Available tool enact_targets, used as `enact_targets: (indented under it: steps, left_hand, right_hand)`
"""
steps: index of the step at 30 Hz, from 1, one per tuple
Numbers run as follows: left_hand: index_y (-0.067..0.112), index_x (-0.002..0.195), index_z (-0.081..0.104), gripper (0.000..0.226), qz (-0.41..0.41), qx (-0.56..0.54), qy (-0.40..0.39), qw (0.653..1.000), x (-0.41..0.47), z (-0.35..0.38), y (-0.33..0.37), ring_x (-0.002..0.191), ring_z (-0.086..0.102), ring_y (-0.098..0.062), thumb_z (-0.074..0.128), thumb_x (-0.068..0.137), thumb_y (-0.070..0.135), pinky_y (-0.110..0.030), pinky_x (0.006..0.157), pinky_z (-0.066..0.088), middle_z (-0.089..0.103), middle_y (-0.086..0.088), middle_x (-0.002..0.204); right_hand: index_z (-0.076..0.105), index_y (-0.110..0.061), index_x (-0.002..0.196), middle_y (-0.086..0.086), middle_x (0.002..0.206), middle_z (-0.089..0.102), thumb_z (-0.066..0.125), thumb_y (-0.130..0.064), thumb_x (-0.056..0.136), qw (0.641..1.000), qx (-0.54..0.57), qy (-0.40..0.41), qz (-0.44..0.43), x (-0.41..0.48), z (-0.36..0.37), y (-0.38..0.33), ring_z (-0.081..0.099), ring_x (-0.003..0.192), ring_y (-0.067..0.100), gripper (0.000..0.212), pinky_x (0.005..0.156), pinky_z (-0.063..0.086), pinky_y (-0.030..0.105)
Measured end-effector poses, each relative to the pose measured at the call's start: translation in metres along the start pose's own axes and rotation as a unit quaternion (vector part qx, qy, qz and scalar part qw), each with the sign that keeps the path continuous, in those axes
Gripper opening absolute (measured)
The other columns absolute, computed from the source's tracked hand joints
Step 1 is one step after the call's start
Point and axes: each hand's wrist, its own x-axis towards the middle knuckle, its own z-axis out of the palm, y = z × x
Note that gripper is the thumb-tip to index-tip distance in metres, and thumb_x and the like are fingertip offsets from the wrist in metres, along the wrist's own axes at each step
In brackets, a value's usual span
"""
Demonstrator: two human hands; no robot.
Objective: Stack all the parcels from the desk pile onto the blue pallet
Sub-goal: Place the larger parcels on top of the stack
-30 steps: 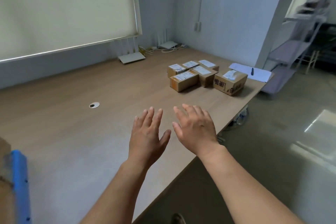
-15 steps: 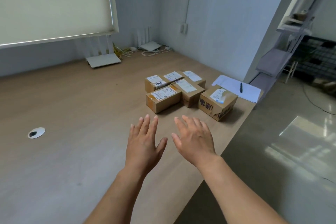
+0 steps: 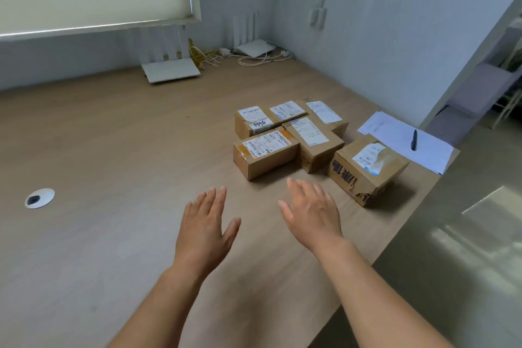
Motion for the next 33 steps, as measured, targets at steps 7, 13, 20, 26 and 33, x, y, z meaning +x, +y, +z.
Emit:
enact_targets:
  steps: [7, 13, 20, 26, 33]
  left_hand:
    - [0.022, 0.151, 0.003, 0.066, -0.077, -0.031, -0.006, 0.996, 0.036, 0.017, 0.014, 0.146, 0.004, -0.014, 0.032, 0.098, 0.049, -0.03, 0.118, 0.003, 0.009, 0.002, 0.159]
    - [0.021, 0.151, 0.011, 0.066, -0.151, -0.135, -0.02, 0.979, 0.096, 0.036, 0.046, 0.144, 0.014, -0.013, 0.04, 0.097, 0.045, -0.027, 0.115, 0.014, 0.017, 0.003, 0.157]
    - [0.015, 0.151, 0.013, 0.067, -0.247, -0.211, -0.029, 0.945, 0.168, 0.055, 0.066, 0.142, 0.024, -0.019, 0.041, 0.097, 0.043, -0.03, 0.111, 0.022, 0.021, -0.001, 0.156]
    - [0.02, 0.147, 0.026, 0.053, -0.292, -0.26, -0.03, 0.92, 0.191, 0.067, 0.07, 0.128, 0.044, -0.024, 0.041, 0.098, 0.037, -0.03, 0.1, 0.036, 0.041, -0.004, 0.146]
    - [0.032, 0.144, 0.031, 0.048, -0.341, -0.386, -0.024, 0.857, 0.19, 0.078, 0.063, 0.122, 0.047, -0.023, 0.044, 0.098, 0.031, -0.04, 0.104, 0.04, 0.047, -0.002, 0.139]
  right_hand:
    - [0.023, -0.016, 0.147, 0.003, 0.142, 0.039, 0.036, -0.041, 0.098, 0.997, 0.025, -0.067, -0.022, 0.058, 0.021, 0.044, 0.037, 0.128, 0.019, 0.056, 0.102, 0.035, 0.031]
    - [0.025, -0.014, 0.146, 0.004, 0.14, 0.042, 0.04, -0.041, 0.098, 0.99, 0.085, -0.111, -0.013, 0.125, 0.045, 0.081, 0.039, 0.128, 0.019, 0.057, 0.099, 0.041, 0.031]
    - [0.044, -0.012, 0.122, 0.006, 0.118, 0.054, 0.044, -0.042, 0.096, 0.983, 0.117, -0.142, 0.032, 0.187, 0.07, 0.114, 0.052, 0.106, 0.021, 0.039, 0.081, 0.044, 0.032]
    - [0.046, -0.008, 0.124, 0.011, 0.12, 0.055, 0.036, -0.043, 0.099, 0.971, 0.157, -0.158, 0.083, 0.223, 0.078, 0.128, 0.053, 0.109, 0.028, 0.044, 0.079, 0.041, 0.034]
    - [0.047, -0.011, 0.123, 0.01, 0.119, 0.058, 0.037, -0.034, 0.1, 0.932, 0.281, -0.2, 0.107, 0.233, 0.087, 0.122, 0.054, 0.109, 0.028, 0.034, 0.082, 0.042, 0.035]
